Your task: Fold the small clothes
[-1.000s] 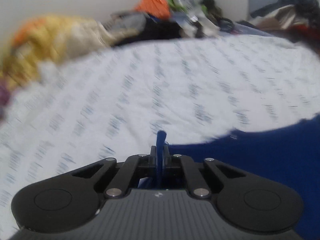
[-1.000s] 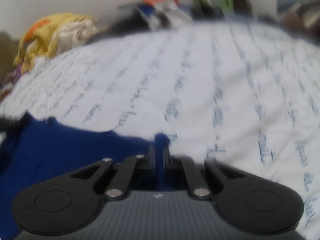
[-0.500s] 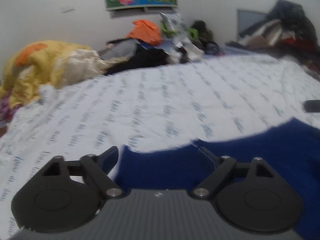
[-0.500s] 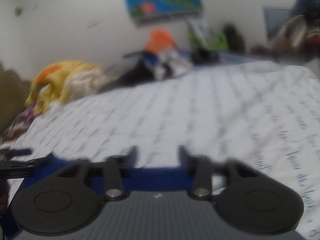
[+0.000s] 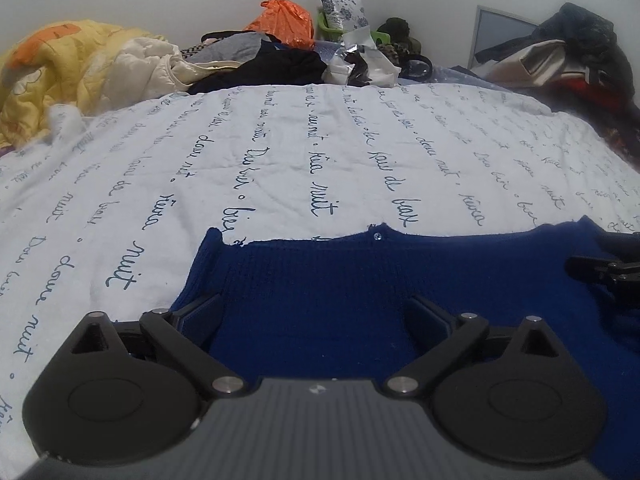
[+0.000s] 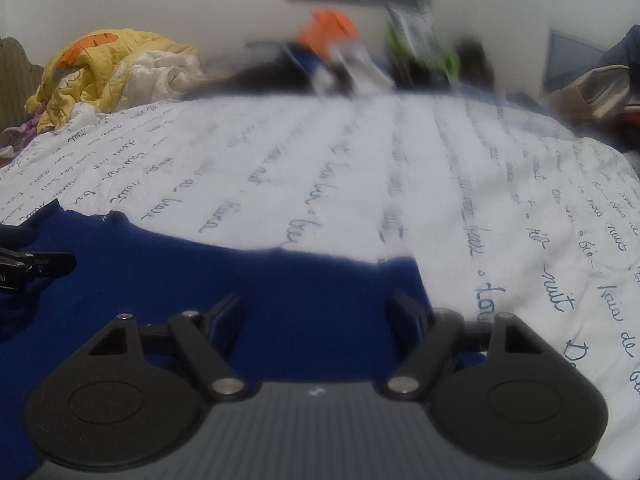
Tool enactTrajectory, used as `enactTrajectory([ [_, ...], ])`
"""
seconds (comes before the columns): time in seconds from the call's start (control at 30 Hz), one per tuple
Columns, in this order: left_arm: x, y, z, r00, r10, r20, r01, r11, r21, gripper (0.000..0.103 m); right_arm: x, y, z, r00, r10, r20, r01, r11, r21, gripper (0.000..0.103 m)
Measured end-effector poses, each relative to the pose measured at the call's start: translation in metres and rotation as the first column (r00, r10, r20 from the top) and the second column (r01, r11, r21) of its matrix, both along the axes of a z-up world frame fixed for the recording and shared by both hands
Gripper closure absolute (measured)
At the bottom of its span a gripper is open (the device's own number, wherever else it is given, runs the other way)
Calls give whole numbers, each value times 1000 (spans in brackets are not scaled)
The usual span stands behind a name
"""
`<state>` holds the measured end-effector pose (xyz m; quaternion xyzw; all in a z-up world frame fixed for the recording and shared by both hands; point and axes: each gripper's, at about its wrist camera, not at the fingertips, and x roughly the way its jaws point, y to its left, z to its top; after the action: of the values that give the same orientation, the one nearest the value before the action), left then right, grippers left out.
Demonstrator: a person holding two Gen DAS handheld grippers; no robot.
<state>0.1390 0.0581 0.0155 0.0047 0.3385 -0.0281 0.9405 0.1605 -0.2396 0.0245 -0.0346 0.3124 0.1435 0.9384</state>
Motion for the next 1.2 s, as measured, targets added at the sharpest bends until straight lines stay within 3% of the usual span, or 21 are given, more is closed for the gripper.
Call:
enactTrajectory([
  [1.2,-3,2,1,1000,-7,-4,7,1000,-17,0,2,-5,1,1000,-3,-3,3,1000,20,25],
])
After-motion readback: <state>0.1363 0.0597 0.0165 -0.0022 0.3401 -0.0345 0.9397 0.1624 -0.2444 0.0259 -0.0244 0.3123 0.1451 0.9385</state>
